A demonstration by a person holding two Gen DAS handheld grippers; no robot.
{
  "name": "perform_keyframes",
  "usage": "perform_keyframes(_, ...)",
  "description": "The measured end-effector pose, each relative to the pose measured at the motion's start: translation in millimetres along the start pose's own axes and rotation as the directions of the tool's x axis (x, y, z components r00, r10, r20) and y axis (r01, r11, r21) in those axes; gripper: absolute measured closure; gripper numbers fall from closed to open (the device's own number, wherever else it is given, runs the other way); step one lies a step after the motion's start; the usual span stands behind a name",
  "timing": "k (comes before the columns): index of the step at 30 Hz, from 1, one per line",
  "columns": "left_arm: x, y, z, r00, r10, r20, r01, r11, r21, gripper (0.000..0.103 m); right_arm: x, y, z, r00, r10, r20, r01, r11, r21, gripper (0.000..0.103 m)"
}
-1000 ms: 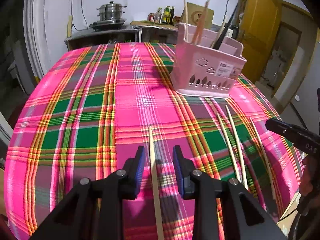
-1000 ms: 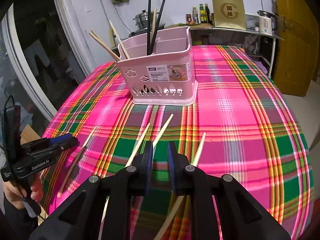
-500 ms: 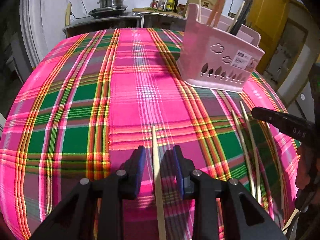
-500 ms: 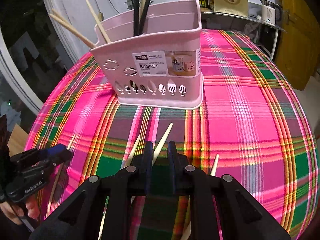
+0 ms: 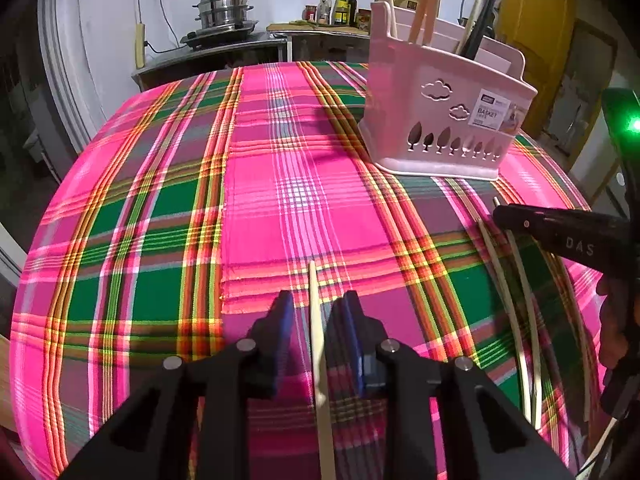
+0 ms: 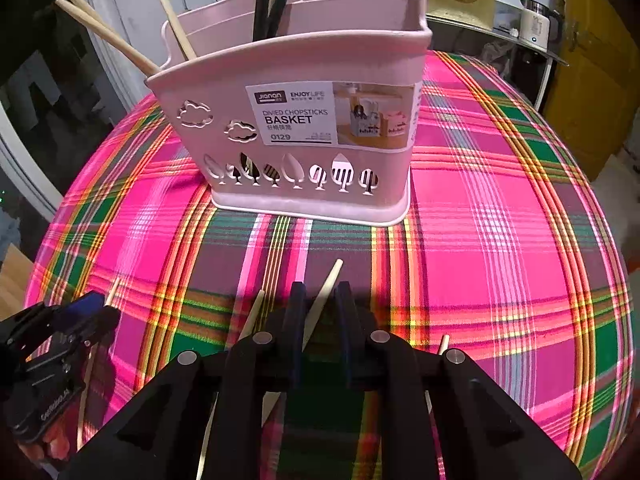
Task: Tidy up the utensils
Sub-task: 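Grasp a wooden chopstick with the left tool while the right tool grasps another wooden chopstick, then lift both held wooden chopsticks and carry them over the pink basket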
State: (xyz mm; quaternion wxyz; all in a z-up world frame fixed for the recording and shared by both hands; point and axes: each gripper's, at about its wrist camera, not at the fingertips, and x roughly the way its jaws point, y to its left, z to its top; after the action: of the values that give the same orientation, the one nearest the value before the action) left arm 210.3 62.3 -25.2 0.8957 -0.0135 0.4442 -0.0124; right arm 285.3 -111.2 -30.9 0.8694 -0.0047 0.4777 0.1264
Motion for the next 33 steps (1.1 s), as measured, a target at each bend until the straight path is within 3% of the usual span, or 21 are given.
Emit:
perform_keyframes(7,-0.4,2.2,0.0,1.0,0.016,-0.001,-0.016,1.0,-0.019,0.09,1.1,9.1,-1.0,0.999,-0.049,-0.003,0.049,0.998,-0.03,0.092)
perform_keyframes(11,0.4,3.8,2.2,1.0,0.0,-0.015,0.0,0.999,-0.036,0.096,0.9,7.4,-0.1,1.0,-0.016,-0.007,0.015,1.0,-0.014,0.094)
perform_keyframes(18,-4.7,6.4,7.4,0.999,-0.046,-0.02,0.045,0.997,-0.06,0.097,-18.0,-2.8,5.2,0.999,0.04,0.037,-0.04,0.999,-0.002,0.095)
perform_keyframes(33,-79.4,-2.0,39.1,0.986,-0.092,0.141,0.097,0.995,-0.027,0.097,-104.1,-1.1,17.3,0.972,0.103,0.213,-0.098,0.995,-0.034,0.097)
